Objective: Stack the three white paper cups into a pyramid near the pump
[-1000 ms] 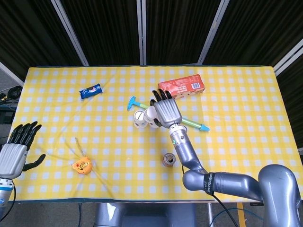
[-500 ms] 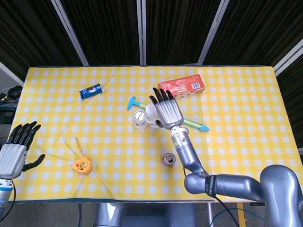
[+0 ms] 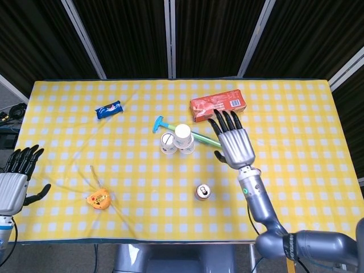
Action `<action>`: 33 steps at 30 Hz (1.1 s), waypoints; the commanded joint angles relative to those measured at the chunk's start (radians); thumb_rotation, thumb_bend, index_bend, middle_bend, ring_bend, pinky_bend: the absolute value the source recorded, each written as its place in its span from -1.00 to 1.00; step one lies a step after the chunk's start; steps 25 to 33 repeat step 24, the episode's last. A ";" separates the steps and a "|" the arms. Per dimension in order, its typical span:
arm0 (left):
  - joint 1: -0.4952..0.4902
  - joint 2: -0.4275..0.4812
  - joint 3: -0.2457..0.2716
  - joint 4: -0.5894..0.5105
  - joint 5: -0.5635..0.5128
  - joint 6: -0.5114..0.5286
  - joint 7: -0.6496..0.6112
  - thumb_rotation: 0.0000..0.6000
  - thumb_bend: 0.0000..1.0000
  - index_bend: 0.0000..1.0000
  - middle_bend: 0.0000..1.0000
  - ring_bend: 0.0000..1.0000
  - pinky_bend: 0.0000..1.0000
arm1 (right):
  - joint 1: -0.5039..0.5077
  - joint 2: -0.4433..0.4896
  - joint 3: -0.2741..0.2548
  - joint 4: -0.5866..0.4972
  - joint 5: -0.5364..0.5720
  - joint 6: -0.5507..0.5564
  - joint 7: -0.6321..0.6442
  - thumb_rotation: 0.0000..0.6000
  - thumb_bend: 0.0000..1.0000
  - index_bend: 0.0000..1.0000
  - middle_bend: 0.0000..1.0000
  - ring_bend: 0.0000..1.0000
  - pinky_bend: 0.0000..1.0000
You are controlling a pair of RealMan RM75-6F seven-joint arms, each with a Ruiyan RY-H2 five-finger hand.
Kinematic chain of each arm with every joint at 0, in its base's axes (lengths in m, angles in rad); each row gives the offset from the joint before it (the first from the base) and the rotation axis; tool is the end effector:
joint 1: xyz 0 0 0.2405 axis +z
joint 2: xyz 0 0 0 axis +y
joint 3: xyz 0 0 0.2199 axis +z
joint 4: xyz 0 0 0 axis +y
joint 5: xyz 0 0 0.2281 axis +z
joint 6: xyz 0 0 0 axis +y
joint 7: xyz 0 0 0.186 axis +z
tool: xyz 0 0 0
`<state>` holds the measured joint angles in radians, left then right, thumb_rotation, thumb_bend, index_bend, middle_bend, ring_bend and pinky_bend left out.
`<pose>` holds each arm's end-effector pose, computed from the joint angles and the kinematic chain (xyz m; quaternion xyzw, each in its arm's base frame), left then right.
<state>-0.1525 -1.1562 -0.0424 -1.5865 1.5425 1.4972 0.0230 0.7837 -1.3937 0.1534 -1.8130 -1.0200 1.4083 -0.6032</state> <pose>-0.2636 0.2383 0.1157 -0.6200 -0.3530 -0.4143 0.5651 -0.0673 -0.3443 0.0420 0.6693 -0.2909 0.4352 0.5272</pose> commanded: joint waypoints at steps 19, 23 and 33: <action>0.051 -0.067 0.027 0.057 0.021 0.059 0.064 1.00 -0.47 -1.00 -1.00 -1.00 -1.00 | -0.529 0.142 -0.336 0.178 -0.432 0.314 0.439 1.00 -0.74 -0.92 -1.00 -1.00 -1.00; 0.062 -0.070 0.035 0.058 0.037 0.079 0.068 1.00 -0.47 -1.00 -1.00 -1.00 -1.00 | -0.566 0.133 -0.338 0.229 -0.436 0.312 0.483 1.00 -0.74 -0.93 -1.00 -1.00 -1.00; 0.064 -0.071 0.034 0.058 0.040 0.083 0.070 1.00 -0.47 -1.00 -1.00 -1.00 -1.00 | -0.571 0.136 -0.336 0.236 -0.438 0.303 0.497 1.00 -0.74 -0.93 -1.00 -1.00 -1.00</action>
